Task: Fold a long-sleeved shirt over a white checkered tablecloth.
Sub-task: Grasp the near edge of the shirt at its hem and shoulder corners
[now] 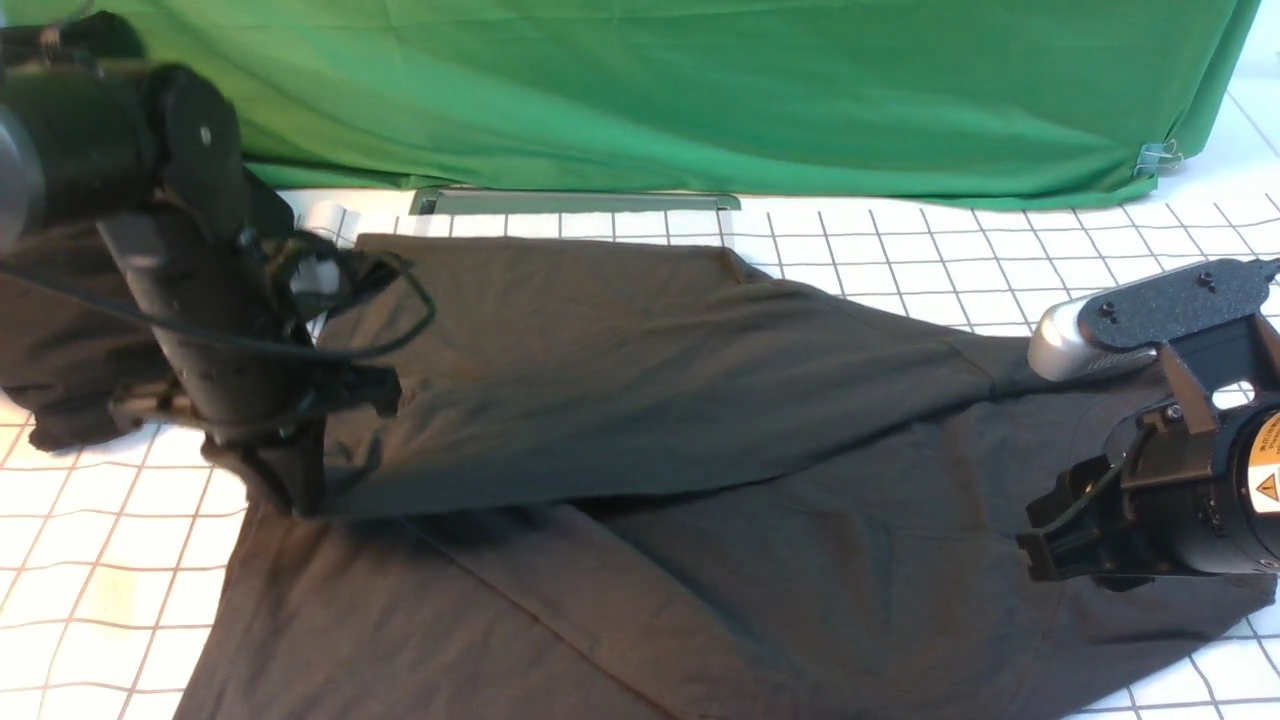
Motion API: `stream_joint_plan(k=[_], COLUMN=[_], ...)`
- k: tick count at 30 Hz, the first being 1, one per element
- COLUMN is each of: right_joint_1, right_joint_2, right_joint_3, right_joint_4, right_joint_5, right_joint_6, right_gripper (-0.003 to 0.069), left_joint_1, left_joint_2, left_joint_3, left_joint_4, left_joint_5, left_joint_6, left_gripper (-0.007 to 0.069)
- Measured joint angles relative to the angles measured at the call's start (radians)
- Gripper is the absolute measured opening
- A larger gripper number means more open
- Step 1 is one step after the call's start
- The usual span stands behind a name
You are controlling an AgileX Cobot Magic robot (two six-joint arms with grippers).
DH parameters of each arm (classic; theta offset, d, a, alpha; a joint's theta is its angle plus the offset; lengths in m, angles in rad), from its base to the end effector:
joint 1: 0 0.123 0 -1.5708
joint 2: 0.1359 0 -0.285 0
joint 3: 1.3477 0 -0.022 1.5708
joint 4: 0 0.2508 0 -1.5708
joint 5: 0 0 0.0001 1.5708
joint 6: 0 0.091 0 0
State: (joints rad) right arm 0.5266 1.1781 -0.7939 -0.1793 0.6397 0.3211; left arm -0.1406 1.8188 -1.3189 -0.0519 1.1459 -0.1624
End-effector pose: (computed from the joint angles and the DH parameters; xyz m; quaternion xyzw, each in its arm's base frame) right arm 0.2020 0.1062 0.2738 -0.1484 0.9361 0.0610 0.3131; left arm 0.3423 -0.0528 0.2159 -0.0214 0.9995 -0.0244 0.0024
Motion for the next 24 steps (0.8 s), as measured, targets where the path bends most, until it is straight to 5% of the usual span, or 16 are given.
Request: stream_joint_plan(k=[7,16,24], right_joint_1=[-0.001,-0.003,-0.003], right_joint_2=[0.000,0.000,0.000], right_joint_3=[0.000,0.000,0.000], right_joint_4=[0.000,0.001,0.003], right_joint_5=[0.000,0.008,0.032], right_joint_6=[-0.002,0.002,0.002], right_gripper=[0.0284,0.0284,0.0284], left_joint_1=[0.000,0.000,0.000], left_joint_2=[-0.001,-0.023,-0.192], left_joint_3=[0.050,0.084,0.377], left_joint_4=[-0.036,-0.032,-0.030], left_joint_5=[-0.003,0.057,0.032], left_joint_6=[-0.006,0.015,0.002], left_gripper=[0.0112,0.0447,0.0455])
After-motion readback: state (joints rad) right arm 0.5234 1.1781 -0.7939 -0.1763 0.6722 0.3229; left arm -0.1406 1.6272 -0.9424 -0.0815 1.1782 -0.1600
